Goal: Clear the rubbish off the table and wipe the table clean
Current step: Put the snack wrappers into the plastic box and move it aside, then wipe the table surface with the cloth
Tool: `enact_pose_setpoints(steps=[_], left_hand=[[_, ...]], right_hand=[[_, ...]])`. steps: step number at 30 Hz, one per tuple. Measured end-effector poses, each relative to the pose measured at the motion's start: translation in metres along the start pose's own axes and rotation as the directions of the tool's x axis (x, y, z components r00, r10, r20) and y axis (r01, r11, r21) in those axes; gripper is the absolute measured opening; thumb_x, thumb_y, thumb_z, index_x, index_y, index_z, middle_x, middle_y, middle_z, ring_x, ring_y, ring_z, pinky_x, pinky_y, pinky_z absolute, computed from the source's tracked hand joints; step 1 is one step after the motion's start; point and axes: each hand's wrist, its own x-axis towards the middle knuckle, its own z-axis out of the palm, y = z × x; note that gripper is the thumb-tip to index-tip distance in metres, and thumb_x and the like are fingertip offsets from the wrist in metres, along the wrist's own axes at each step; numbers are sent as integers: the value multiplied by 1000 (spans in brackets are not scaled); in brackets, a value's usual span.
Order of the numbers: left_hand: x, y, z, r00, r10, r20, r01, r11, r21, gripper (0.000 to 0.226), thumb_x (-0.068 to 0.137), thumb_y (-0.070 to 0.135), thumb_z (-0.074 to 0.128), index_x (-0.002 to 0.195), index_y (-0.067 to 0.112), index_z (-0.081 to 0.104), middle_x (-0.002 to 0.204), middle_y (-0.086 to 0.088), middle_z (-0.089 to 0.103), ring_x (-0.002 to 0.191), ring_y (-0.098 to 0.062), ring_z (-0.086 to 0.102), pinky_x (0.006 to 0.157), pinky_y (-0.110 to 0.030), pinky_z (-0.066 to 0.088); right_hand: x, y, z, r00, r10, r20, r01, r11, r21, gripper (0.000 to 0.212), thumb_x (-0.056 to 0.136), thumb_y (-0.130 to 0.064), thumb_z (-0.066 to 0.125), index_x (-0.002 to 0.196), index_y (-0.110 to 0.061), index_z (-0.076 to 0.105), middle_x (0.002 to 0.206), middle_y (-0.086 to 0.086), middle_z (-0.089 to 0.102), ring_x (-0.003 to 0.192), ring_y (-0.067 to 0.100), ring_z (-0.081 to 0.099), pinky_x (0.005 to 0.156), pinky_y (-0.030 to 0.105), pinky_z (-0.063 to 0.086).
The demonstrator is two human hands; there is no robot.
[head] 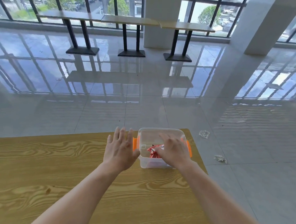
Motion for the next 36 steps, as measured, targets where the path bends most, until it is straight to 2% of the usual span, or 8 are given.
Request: enact_pose_setpoints(steps=[4, 8, 11, 19, 25, 36], left_hand=[[-24, -23, -12, 998, -67, -16, 67, 998, -21, 82, 92, 58, 40, 155, 19, 4, 164, -11, 7, 152, -29, -3, 121, -53, 11], [-52, -52, -21, 990, -134, -43, 134, 991, -7, 83, 92, 57, 40, 155, 19, 3, 164, -11, 6, 152, -29, -4, 122, -53, 10], [-73, -75, -24, 982, -183, -44, 183, 983, -1, 84, 92, 58, 39, 156, 19, 3, 165, -10, 4, 152, -28, -6, 122, -52, 9], [-141, -146, -33, 950, -310, -29, 310, 951, -13, 85, 92, 61, 37, 156, 19, -1, 165, -10, 2, 152, -27, -6, 122, -51, 8], [-208, -227, -45, 930, -367, -24, 367, 930, 3, 85, 93, 62, 34, 156, 18, -2, 165, -10, 0, 152, -28, -8, 123, -50, 7], [-334, -401, -72, 866, -499, 5, 499, 866, 13, 85, 93, 61, 36, 157, 19, -1, 165, -10, 1, 152, -28, -7, 122, -51, 7]], right_hand=[[-9, -34, 8, 993, -122, 4, 122, 992, 18, 56, 84, -47, 62, 134, -24, 50, 122, -2, 63, 116, 25, 55, 89, 40, 48], [-13, -67, 19, 974, -218, 55, 218, 976, 0, 69, 87, -52, 62, 146, -23, 40, 136, 0, 54, 126, 26, 48, 98, 41, 45], [-18, -92, 31, 959, -268, 92, 270, 963, -13, 72, 88, -54, 60, 148, -24, 35, 139, 1, 50, 133, 26, 41, 99, 43, 46], [-42, -173, 60, 912, -389, 126, 402, 911, -94, 72, 88, -55, 59, 149, -23, 35, 140, 3, 49, 125, 27, 46, 101, 39, 43], [-70, -263, 92, 883, -445, 151, 461, 882, -97, 73, 89, -55, 59, 150, -24, 34, 143, 3, 47, 130, 26, 42, 102, 40, 44], [-130, -445, 167, 845, -493, 208, 505, 863, -9, 68, 92, -50, 59, 150, -24, 33, 141, 0, 48, 128, 24, 42, 100, 39, 45]])
